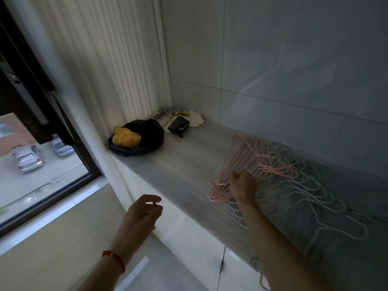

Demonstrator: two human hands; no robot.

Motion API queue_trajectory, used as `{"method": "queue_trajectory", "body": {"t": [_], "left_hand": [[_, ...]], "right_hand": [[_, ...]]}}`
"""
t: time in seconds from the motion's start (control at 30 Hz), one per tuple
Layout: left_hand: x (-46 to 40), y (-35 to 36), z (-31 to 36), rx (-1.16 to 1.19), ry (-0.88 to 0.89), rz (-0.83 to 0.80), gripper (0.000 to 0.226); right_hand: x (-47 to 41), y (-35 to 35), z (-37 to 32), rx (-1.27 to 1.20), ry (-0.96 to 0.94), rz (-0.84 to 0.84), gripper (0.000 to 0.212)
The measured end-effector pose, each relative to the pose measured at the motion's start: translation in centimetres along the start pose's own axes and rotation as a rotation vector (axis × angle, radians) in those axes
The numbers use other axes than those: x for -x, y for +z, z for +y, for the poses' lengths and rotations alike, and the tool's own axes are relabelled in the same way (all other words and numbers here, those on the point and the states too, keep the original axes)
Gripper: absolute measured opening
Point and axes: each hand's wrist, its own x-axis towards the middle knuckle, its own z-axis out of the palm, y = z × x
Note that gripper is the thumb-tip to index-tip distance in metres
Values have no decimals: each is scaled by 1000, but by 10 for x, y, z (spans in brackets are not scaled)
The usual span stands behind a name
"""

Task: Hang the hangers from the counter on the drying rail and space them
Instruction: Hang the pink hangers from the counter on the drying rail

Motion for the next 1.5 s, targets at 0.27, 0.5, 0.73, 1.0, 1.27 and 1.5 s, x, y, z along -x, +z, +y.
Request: {"method": "queue_trajectory", "body": {"t": [0.27,0.5,0.73,1.0,1.27,1.5], "left_hand": [[66,-7,-9,97,12,-24,28],[149,-20,-31,516,-123,-233,35],[237,-47,-69,682,-215,-156,29],[378,-94,-153,759,-407,254,39],[590,-140,-200,664,-494,735,34],[758,-200,-230,713,-441,973,35]], "right_hand": [[103,-30,-23,-505,-349,-232,15],[284,-45,-26,-425,-630,-226,8],[425,-38,3,-362,-804,-478,17],[496,-74,31,-506,-765,-839,41],[643,-64,40,-504,-734,-1281,24],[798,-98,15,-568,-678,-1645,24]]}}
